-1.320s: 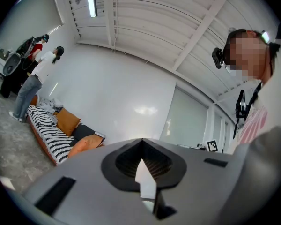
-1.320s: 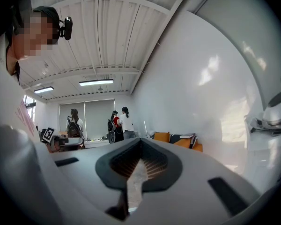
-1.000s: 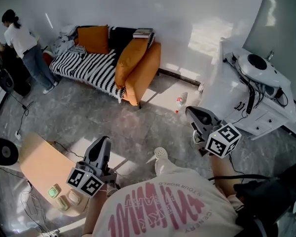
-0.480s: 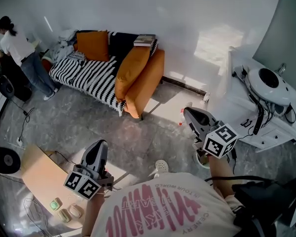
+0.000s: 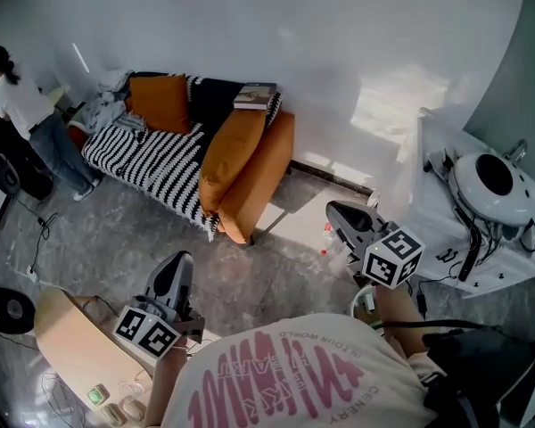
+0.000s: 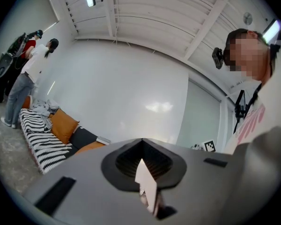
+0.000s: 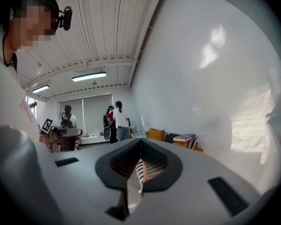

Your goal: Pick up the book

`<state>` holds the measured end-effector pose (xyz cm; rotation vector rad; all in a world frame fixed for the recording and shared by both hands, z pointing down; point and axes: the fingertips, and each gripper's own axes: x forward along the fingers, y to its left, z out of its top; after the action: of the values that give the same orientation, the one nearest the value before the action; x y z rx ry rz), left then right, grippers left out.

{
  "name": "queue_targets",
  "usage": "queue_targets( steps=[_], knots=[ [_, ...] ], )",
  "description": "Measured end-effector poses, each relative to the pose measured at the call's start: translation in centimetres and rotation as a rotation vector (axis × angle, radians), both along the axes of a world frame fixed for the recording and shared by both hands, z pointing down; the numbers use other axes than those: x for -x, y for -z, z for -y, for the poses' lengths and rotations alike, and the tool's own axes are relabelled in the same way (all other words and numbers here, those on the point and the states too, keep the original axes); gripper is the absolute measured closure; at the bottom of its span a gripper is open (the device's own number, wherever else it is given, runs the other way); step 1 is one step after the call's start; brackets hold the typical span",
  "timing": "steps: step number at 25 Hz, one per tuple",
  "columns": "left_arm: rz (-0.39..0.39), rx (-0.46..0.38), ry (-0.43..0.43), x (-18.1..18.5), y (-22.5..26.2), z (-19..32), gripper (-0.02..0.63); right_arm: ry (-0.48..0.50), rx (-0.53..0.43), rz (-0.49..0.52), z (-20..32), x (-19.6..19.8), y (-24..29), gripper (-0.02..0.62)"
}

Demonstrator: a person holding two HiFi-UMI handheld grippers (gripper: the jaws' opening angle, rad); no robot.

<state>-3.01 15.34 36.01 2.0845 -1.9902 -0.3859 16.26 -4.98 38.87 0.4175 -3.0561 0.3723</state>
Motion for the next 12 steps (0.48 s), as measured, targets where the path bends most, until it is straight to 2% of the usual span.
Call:
queue_targets(
  steps=[4,12],
  knots=[
    [0.021,-0.009,-0.005,0.5,0.3,2.7,0.6,-0.002,0.009,0.011,2.7,0.7,-0.2,0.588],
    [-0.006,0.019,0.05,2.5,-1.0,4.6,0.6,0.032,0.047,0.008,5.5,3.3,-0.9,0.588]
  ],
)
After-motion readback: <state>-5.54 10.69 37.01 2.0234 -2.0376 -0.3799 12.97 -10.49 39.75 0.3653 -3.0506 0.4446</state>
